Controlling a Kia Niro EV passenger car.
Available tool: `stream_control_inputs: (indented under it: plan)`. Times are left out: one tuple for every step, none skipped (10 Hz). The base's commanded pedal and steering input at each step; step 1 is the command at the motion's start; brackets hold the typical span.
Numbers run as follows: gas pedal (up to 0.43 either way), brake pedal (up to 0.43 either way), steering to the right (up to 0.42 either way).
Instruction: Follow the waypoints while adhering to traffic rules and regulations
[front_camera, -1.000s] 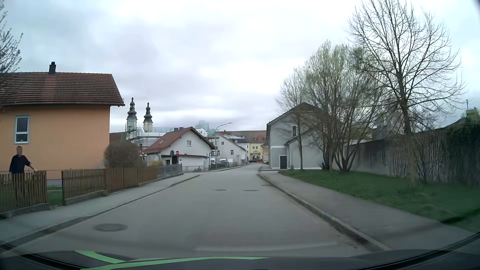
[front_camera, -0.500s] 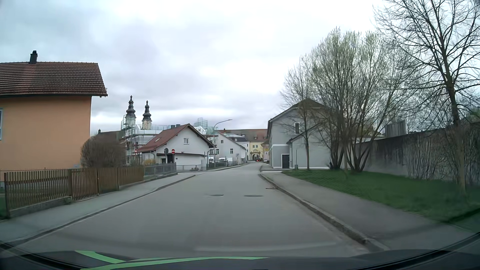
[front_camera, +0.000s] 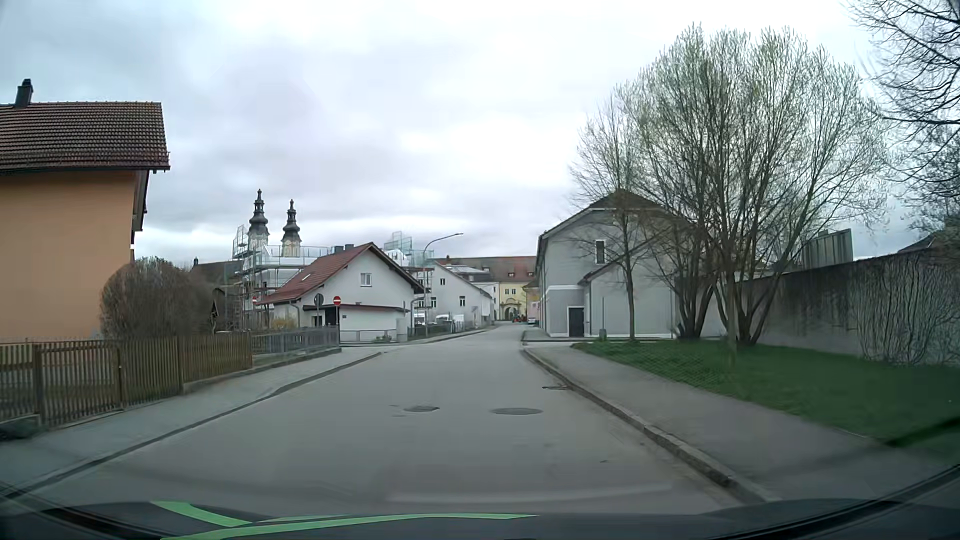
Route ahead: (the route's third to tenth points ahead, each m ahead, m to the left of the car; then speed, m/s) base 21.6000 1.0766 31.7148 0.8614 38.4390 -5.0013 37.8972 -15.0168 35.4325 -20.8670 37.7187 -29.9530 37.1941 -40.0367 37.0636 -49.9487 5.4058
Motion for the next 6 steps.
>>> stream_control_inputs:
  plan:
    - [0.039,0.000,-0.001]
    - [0.039,0.000,-0.002]
    - [0.039,0.000,-0.004]
    - [0.039,0.000,-0.006]
    - [0.028,0.000,-0.006]
    - [0.020,0.000,-0.006]
